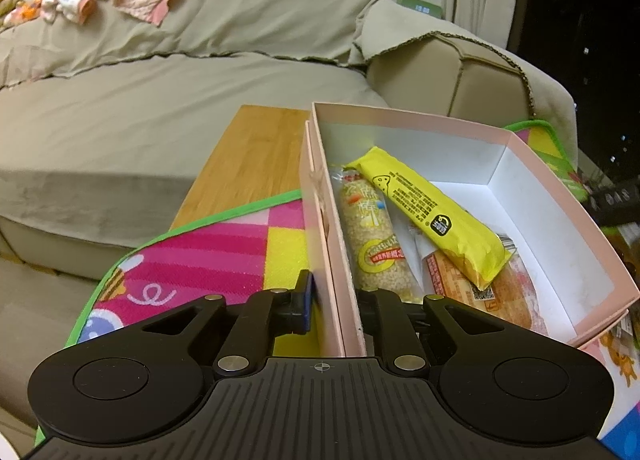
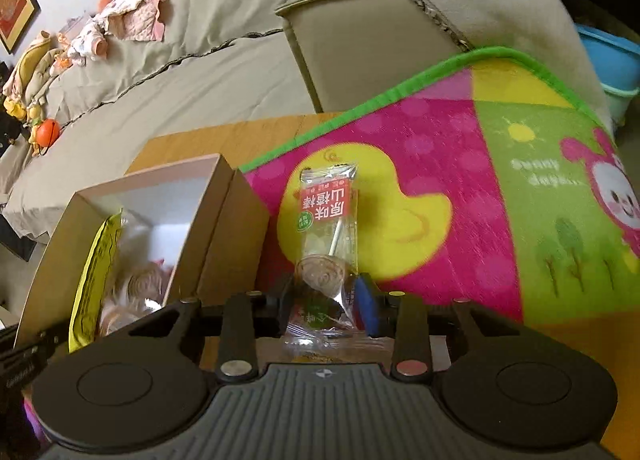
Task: Organize objects
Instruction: 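Move the right tool back over the remaining snacks on the mat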
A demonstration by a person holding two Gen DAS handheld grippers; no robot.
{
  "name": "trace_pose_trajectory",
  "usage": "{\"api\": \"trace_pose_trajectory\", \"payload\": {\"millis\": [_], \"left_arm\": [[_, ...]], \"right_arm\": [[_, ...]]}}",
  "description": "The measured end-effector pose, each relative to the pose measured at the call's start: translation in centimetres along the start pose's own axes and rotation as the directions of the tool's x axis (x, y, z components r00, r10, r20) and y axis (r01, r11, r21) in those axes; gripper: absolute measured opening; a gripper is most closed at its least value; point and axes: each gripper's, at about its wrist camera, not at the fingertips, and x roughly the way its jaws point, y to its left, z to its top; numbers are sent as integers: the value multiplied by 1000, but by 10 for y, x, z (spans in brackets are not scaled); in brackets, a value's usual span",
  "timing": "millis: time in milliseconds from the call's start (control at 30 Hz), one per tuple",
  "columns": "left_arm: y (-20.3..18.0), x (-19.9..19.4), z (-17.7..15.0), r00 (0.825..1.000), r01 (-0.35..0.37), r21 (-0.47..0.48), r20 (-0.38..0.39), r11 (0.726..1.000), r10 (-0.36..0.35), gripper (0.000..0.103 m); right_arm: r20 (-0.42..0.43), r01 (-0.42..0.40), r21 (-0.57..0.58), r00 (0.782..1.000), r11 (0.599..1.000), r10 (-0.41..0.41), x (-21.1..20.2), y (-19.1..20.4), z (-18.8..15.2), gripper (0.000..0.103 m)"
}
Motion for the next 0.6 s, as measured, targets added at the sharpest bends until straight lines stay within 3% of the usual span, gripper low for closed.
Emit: {"api": "trace_pose_trajectory", "payload": {"millis": [100,167,200,367,433,500,600], "left_arm": [[0,0,0,1000,0,-1,0,1000,0,14],[0,0,0,1000,0,-2,0,1000,0,14],[0,0,0,1000,0,-2,0,1000,0,14],[0,0,0,1000,0,-2,0,1000,0,14],[0,0,0,1000,0,-2,-1,1000,0,14],[0,0,0,1000,0,-2,-1,1000,0,14],[0,0,0,1000,0,-2,-1,1000,0,14]], "right_arm": [[-8,16,0,1000,1000,-16,-14,-3,-15,32],[-23,30,-14,999,999,-31,-25,-4,-27,18],[-32,38,-31,999,999,-39,-32,-4,-35,17],[-66,18,-103,998,994,-25,-64,1,-74,17],[-57,51,-160,997,986,-60,-76,8,-88,17],[-17,110,-219,993,969,-117,-88,18,-100,21],[58,133,-270,991,954,-122,-107,33,-110,55]]}}
